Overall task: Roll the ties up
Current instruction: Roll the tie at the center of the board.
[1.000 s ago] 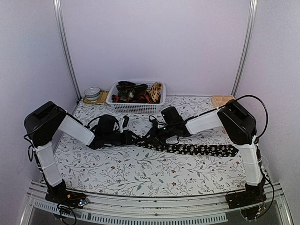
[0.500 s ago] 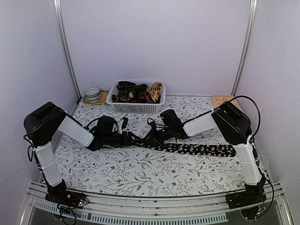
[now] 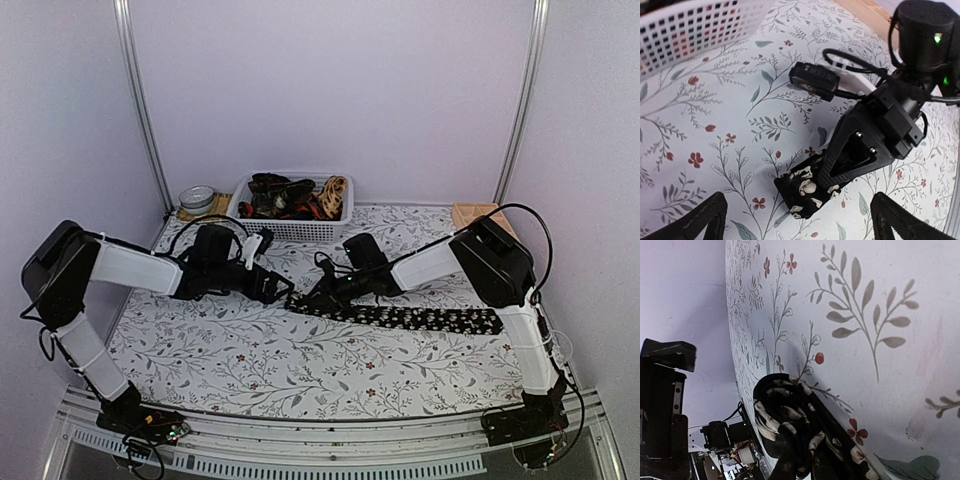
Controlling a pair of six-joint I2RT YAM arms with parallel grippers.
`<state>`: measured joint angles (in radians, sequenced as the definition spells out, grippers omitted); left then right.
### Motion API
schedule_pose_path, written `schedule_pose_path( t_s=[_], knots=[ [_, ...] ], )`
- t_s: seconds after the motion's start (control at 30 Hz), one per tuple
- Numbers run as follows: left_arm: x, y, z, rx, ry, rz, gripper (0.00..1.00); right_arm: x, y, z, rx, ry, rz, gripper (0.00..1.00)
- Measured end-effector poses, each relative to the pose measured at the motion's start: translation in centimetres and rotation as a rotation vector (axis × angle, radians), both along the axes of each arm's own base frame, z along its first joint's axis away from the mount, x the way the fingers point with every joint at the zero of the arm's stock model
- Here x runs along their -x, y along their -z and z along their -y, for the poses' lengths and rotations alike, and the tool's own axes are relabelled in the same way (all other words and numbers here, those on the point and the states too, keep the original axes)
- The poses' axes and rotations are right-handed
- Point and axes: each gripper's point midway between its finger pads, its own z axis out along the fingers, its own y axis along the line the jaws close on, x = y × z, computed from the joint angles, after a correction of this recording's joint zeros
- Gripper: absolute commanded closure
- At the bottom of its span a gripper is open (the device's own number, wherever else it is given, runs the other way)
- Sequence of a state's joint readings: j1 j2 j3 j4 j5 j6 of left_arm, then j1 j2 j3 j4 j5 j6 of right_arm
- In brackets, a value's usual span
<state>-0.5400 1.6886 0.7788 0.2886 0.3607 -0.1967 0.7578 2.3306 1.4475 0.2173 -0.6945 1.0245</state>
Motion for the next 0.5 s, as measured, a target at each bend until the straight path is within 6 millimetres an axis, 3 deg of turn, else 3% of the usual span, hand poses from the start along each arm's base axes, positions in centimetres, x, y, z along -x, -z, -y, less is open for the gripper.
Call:
schedule_pose_path(
  t_s=[0.2, 0.37, 0.5],
  knots=[
    [0.1, -2.6, 0.3, -0.166, 0.221, 0.221, 0.00, 0.0, 0.1, 0.1, 0.004, -0.006, 0.005, 0.89],
    [-0.1, -2.7, 0.8, -0.300, 0.412, 0.346, 0.01, 0.0, 0.1, 0.1, 0.001, -0.010, 0.005, 0.89],
    [-0.3, -1.5, 1.7, -0.367, 0.571, 0.389, 0.02, 0.0, 0.1, 0.2, -0.002, -0.014, 0.001, 0.89]
  ],
)
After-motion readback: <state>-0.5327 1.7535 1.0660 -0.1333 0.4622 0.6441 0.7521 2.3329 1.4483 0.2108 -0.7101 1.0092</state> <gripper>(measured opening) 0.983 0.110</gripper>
